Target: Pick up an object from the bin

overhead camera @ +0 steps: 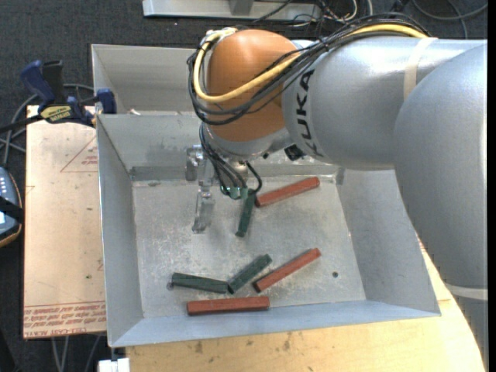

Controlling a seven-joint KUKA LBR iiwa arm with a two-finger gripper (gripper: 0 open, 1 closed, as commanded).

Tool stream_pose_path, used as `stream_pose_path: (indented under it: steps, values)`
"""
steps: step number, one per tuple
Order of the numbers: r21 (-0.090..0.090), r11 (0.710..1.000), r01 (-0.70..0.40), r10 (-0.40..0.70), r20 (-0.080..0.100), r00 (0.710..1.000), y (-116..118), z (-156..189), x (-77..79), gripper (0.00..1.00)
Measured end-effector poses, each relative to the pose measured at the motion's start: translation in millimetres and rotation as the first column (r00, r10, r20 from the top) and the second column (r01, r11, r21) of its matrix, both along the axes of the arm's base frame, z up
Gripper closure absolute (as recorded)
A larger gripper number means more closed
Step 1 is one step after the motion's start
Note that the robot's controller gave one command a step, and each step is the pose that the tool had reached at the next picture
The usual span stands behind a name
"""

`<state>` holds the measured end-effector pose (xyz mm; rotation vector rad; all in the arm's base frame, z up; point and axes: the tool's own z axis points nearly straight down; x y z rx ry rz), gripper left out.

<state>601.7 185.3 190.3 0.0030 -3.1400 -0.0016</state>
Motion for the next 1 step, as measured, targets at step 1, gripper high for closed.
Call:
stream_pose_path:
  steps: [1]
  values:
    - [-0.001, 0.974, -0.227, 0.227, -0.003, 0.974, -50.9, -82.5, -57.5, 0.0]
